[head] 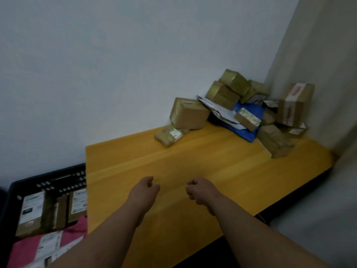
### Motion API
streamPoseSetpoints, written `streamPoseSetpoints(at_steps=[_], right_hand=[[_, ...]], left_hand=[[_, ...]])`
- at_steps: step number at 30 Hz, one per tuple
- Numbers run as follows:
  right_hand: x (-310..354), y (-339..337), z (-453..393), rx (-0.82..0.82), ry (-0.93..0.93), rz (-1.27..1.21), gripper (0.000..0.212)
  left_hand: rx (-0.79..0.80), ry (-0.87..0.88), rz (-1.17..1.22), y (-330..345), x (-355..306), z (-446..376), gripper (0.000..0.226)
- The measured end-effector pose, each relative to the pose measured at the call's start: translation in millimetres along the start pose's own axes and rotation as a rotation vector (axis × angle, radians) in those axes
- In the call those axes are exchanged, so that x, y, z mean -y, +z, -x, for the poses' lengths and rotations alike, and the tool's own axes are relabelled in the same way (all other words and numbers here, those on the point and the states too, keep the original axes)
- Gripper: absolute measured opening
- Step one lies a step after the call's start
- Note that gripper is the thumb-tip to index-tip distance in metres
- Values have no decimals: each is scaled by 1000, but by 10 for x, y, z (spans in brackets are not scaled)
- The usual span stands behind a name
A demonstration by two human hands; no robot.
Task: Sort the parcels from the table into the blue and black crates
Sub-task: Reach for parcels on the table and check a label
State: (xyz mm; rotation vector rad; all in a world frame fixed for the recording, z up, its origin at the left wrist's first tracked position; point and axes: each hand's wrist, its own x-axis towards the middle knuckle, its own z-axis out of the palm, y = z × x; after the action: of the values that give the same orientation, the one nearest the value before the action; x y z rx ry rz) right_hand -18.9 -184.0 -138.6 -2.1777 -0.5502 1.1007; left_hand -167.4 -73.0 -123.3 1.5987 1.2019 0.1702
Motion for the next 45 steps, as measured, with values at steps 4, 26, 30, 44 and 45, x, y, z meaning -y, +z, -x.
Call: streamPoseSetpoints(at_steps=[4, 26, 30, 44, 45], right_hand=[[-414, -790, -155, -26, 40, 24, 26], [-1520, -2977, -937, -261, 179, 36, 43], [-1673, -3527, -1366, -329, 160, 40, 58], [-1795, -4303, -2509, -297, 242, 387, 102], [-1824, -4300, -2535, -296, 244, 412, 100]], left_hand=[[82, 17, 31, 773, -405, 23, 50], [243, 71, -135, 2688, -1638, -862, 52], [168, 64, -133, 3141, -1883, -1170, 51], [53, -131, -85, 4126, -2305, -1427, 46], [50, -150, -84, 4132, -2290, -1422, 46]])
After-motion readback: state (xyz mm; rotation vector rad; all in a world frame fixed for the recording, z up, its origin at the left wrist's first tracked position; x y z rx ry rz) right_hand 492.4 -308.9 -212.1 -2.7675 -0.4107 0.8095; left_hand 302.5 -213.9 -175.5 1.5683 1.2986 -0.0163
